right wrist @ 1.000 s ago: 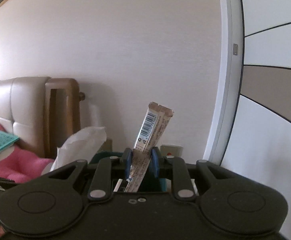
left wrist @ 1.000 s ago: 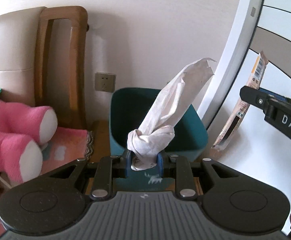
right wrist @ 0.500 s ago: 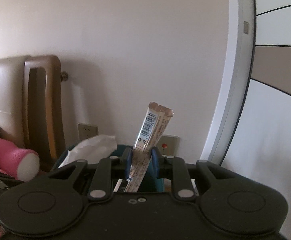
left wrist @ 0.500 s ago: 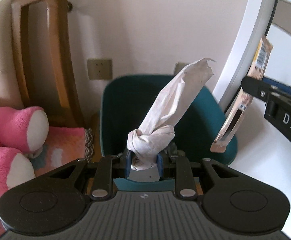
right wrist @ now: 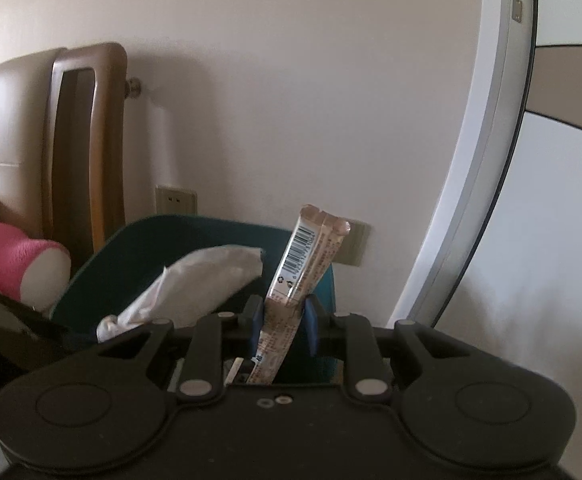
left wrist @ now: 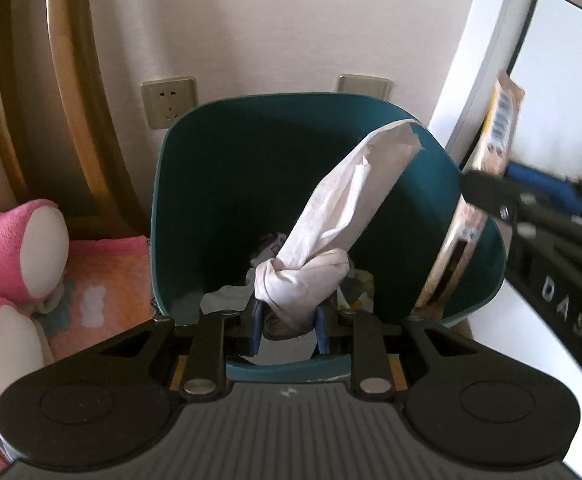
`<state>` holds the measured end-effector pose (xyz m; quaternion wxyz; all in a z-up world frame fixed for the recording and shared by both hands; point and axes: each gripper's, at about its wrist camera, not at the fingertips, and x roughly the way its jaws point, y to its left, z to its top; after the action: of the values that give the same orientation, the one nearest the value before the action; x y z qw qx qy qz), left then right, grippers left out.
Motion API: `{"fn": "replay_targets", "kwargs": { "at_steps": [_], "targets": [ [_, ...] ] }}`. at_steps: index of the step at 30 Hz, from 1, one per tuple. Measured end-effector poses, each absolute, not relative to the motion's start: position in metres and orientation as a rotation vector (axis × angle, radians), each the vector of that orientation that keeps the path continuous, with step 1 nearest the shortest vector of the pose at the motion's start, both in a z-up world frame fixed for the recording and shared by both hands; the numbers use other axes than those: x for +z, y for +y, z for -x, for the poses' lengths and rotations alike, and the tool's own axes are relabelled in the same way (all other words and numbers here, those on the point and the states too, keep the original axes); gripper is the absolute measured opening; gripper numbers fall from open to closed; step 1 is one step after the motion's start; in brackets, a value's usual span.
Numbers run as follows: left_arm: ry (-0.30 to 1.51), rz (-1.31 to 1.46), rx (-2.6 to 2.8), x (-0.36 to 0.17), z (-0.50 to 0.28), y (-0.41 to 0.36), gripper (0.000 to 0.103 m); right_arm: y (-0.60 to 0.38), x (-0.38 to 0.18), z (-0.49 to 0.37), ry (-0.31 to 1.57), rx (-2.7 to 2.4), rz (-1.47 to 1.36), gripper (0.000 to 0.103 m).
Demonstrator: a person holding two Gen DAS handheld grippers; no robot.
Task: Collect trash
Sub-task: 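Open both tools over the teal wastebasket, dropping the cloth and stick, then move both open tools back down into the cubby toward the orange items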
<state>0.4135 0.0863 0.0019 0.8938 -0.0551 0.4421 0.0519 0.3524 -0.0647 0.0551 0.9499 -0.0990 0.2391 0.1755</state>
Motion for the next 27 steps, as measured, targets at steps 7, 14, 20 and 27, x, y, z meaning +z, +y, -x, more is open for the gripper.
{"fn": "replay_targets", "kwargs": {
  "at_steps": [7, 14, 20, 27],
  "targets": [
    [0.929, 0.1, 0.105, 0.0, -0.418, 0.086, 0.027, -0.071, 0.058, -0.352, 0.513, 0.366, 0.188, 0.026],
    [0.887, 0.084, 0.109, 0.007, -0.412, 0.084, 0.069, -0.081, 0.065, -0.341, 0.539, 0.378, 0.121, 0.029],
    [0.827, 0.125, 0.082, 0.021, -0.395, 0.082, 0.069, -0.098, 0.071, -0.322, 0.529, 0.394, 0.045, 0.04],
    [0.757, 0.11, 0.073, 0.04, -0.355, 0.076, 0.069, -0.116, 0.066, -0.291, 0.525, 0.409, 0.002, 0.042]
  ]
}}
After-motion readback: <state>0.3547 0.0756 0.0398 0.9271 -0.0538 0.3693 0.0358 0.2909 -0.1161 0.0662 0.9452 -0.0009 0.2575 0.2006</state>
